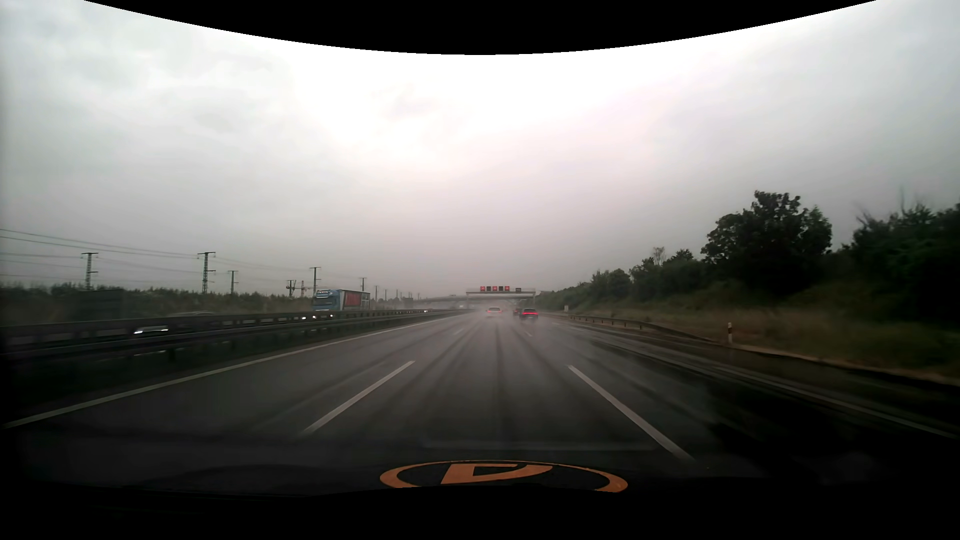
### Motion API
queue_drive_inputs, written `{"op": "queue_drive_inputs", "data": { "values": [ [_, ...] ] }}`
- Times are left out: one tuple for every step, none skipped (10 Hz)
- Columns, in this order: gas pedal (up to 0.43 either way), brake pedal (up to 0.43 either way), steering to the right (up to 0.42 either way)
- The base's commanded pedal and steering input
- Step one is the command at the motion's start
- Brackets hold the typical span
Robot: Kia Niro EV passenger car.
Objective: Follow the waypoints while adhering to traffic rules and regulations
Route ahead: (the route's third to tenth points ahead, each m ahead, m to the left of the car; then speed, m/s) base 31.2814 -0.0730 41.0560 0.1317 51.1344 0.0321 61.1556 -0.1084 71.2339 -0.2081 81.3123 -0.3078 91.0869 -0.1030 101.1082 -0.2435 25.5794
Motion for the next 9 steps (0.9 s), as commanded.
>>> {"op": "queue_drive_inputs", "data": {
  "values": [
    [0.0, 0.0, -0.002],
    [0.0, 0.0, -0.003],
    [0.0, 0.0, -0.002],
    [0.0, 0.0, -0.003],
    [0.0, 0.0, -0.002],
    [0.0, 0.0, -0.002],
    [0.028, 0.0, -0.002],
    [0.028, 0.0, -0.002],
    [0.028, 0.0, -0.003]
  ]
}}
